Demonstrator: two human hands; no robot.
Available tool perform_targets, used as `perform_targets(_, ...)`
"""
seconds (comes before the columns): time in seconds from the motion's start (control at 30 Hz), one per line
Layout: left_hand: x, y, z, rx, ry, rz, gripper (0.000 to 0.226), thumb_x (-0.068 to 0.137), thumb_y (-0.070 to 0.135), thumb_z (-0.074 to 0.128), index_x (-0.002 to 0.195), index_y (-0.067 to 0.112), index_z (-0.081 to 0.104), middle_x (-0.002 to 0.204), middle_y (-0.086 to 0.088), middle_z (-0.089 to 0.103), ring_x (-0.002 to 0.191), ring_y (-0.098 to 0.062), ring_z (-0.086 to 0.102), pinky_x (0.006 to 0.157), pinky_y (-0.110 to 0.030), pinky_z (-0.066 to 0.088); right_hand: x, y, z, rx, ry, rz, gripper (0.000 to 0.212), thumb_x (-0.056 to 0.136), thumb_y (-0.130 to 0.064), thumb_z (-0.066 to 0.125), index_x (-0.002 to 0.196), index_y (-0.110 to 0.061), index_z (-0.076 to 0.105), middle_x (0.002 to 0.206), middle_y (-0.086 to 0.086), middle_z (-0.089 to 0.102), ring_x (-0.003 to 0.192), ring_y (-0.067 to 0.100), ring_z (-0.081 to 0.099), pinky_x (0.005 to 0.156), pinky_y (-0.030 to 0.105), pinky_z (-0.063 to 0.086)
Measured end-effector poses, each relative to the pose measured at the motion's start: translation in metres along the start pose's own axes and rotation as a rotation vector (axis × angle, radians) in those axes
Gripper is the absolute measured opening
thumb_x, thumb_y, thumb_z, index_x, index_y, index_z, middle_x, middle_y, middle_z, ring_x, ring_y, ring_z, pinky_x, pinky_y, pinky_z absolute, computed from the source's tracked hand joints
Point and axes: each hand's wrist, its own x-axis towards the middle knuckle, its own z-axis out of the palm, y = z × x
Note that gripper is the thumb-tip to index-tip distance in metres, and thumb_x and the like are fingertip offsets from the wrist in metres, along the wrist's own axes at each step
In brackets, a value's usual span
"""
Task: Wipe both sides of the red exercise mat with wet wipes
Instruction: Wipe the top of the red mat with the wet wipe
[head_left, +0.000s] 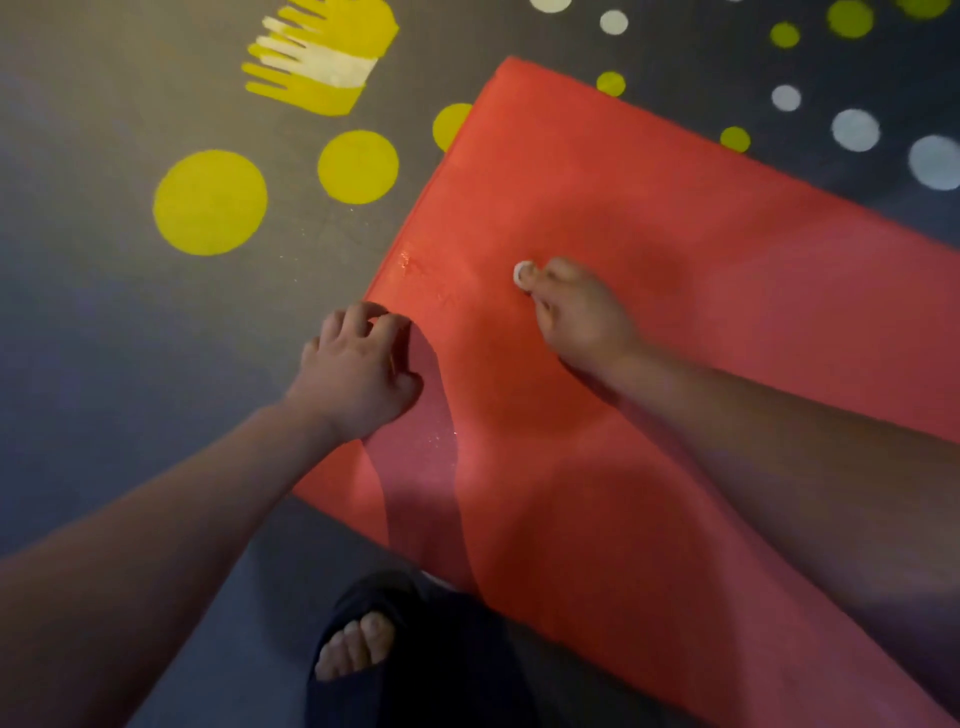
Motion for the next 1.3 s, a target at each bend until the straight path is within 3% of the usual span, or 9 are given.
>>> perform_targets(0.17, -0.03, -0.004, -0.003, 0.103, -0.143, 0.047, 0.066, 0.082, 0.054, 0.061, 0.143, 0.031, 0.047, 0.146, -0.001, 0.038, 0.136, -0.033, 0.035, 0.108, -0.053, 0.041, -0.041, -0.034, 0.002, 0.01, -0.246, -0.289, 0.027, 0.09, -0.001, 0.06, 0.116, -0.005, 0.065, 0.085, 0.012, 0.053, 0.076, 0.03, 0.053, 0.067, 0.039, 0.044)
perform_targets(0.37, -0.061, -0.019, 0.002, 0.211, -0.301, 0.12, 0.097, 0.066, 0.073, 0.032, 0.147, 0.022, 0.045, 0.147, -0.011, 0.041, 0.139, -0.033, 0.037, 0.119, -0.04, 0.029, -0.036, -0.012, -0.006, -0.157, 0.03, 0.224, 0.028, 0.087, 0.002, 0.055, 0.112, -0.002, 0.066, 0.083, 0.022, 0.056, 0.076, 0.042, 0.058, 0.067, 0.044, 0.035)
perform_targets(0.47, -0.075, -0.015, 0.001, 0.235, -0.343, 0.116, 0.088, 0.079, 0.063, 0.046, 0.153, 0.017, 0.039, 0.155, -0.014, 0.034, 0.145, -0.031, 0.032, 0.119, -0.031, 0.024, -0.066, -0.052, 0.017, -0.084, -0.014, 0.081, 0.032, 0.079, 0.007, 0.058, 0.109, -0.001, 0.065, 0.083, 0.019, 0.056, 0.078, 0.04, 0.057, 0.069, 0.04, 0.035)
perform_targets(0.6, -0.08, -0.009, 0.003, 0.196, -0.352, 0.091, 0.099, 0.063, 0.068, 0.038, 0.146, 0.016, 0.049, 0.148, -0.016, 0.042, 0.136, -0.036, 0.044, 0.115, -0.036, 0.035, -0.116, -0.093, 0.03, 0.017, -0.208, -0.144, 0.039, 0.084, -0.001, 0.059, 0.122, -0.007, 0.062, 0.092, 0.012, 0.058, 0.085, 0.033, 0.055, 0.073, 0.036, 0.044)
perform_targets(0.77, -0.069, -0.003, 0.013, 0.208, -0.363, 0.086, 0.096, 0.05, 0.071, 0.026, 0.126, 0.024, 0.063, 0.126, -0.013, 0.059, 0.132, -0.032, 0.047, 0.111, -0.039, 0.041, -0.11, -0.087, 0.019, 0.186, -0.175, 0.156, 0.022, 0.093, -0.015, 0.056, 0.114, -0.014, 0.064, 0.099, 0.01, 0.066, 0.089, 0.029, 0.062, 0.074, 0.031, 0.045)
perform_targets(0.87, -0.066, -0.002, 0.015, 0.226, -0.365, 0.07, 0.095, 0.051, 0.074, 0.026, 0.125, 0.027, 0.063, 0.125, -0.013, 0.058, 0.125, -0.033, 0.053, 0.109, -0.039, 0.043, -0.104, -0.076, 0.006, -0.076, -0.017, 0.363, 0.026, 0.091, -0.036, 0.046, 0.102, -0.014, 0.056, 0.101, 0.014, 0.061, 0.092, 0.038, 0.057, 0.073, 0.043, 0.048)
perform_targets(0.97, -0.064, -0.006, 0.018, 0.248, -0.361, 0.091, 0.096, 0.053, 0.074, 0.026, 0.128, 0.024, 0.061, 0.124, -0.013, 0.061, 0.128, -0.034, 0.051, 0.109, -0.04, 0.043, -0.106, -0.08, 0.005, -0.07, 0.038, 0.3, 0.036, 0.091, -0.037, 0.037, 0.103, -0.011, 0.059, 0.101, 0.016, 0.053, 0.09, 0.037, 0.053, 0.069, 0.043, 0.045)
perform_targets(1.13, -0.065, -0.002, 0.011, 0.29, -0.362, 0.104, 0.099, 0.052, 0.071, 0.023, 0.129, 0.023, 0.062, 0.126, -0.009, 0.062, 0.131, -0.03, 0.047, 0.109, -0.039, 0.041, -0.104, -0.075, 0.02, 0.04, -0.082, 0.092, 0.023, 0.091, -0.022, 0.059, 0.111, -0.01, 0.06, 0.097, 0.017, 0.056, 0.088, 0.04, 0.058, 0.076, 0.047, 0.052)
perform_targets(1.3, -0.069, 0.006, 0.006, 0.274, -0.357, 0.111, 0.099, 0.051, 0.068, 0.019, 0.128, 0.023, 0.063, 0.127, -0.012, 0.061, 0.132, -0.03, 0.046, 0.111, -0.036, 0.04, -0.081, -0.058, 0.018, -0.016, -0.033, 0.204, 0.019, 0.096, -0.021, 0.054, 0.111, -0.011, 0.059, 0.099, 0.017, 0.058, 0.092, 0.041, 0.058, 0.079, 0.048, 0.051)
